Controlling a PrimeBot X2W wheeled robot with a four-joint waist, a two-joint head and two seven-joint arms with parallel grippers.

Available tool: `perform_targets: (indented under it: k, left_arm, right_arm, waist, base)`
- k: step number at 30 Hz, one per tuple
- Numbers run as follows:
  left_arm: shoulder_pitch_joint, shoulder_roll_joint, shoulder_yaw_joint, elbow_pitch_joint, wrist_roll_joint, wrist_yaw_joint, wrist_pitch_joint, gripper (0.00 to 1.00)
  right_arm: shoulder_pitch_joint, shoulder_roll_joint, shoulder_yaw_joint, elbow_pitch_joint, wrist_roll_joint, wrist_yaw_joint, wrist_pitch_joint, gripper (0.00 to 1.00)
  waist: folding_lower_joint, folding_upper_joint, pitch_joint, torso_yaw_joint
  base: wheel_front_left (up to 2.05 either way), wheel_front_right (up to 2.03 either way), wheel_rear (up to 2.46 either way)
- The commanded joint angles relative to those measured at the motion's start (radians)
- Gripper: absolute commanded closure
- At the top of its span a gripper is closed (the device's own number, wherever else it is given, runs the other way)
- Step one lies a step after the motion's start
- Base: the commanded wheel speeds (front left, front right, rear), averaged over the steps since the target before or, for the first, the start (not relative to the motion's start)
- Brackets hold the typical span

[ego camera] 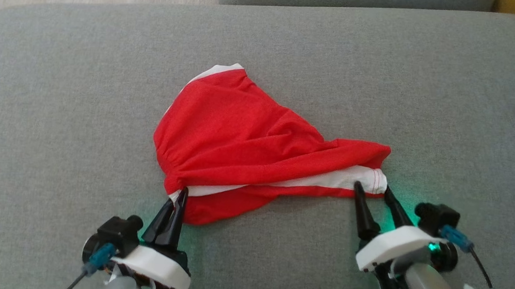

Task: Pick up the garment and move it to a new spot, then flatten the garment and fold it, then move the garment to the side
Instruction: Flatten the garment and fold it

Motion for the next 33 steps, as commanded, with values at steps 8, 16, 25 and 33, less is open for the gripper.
perform_targets:
  k: [8, 16, 25, 33]
  left_arm:
    - [-0.055, 0.005, 0.048, -0.030, 0.013, 0.002, -0.012, 1.00]
    - [-0.060, 0.002, 0.047, -0.029, 0.016, 0.002, -0.012, 1.00]
    - [-0.056, 0.002, 0.054, -0.051, 0.017, 0.002, -0.012, 1.00]
    - [-0.116, 0.086, 0.043, -0.211, 0.003, 0.002, -0.012, 1.00]
  right_arm:
    - [-0.075, -0.002, 0.064, 0.005, 0.023, -0.001, -0.007, 0.00]
    - [-0.083, -0.002, 0.085, -0.005, 0.031, -0.001, -0.007, 0.02]
    - [-0.055, -0.010, 0.039, -0.100, -0.012, -0.001, -0.007, 1.00]
    - [-0.038, -0.036, -0.016, -0.326, 0.011, -0.001, -0.007, 1.00]
  waist:
    - [-0.0001, 0.0000, 0.019, 0.006]
    - [-0.0001, 0.0000, 0.026, 0.005]
    - [-0.0001, 0.0000, -0.003, 0.004]
    - [-0.0001, 0.0000, -0.119, 0.000]
  base:
    - [0.00, 0.00, 0.00]
    - [0.00, 0.00, 0.00]
    - [0.00, 0.00, 0.00]
    - [0.00, 0.00, 0.00]
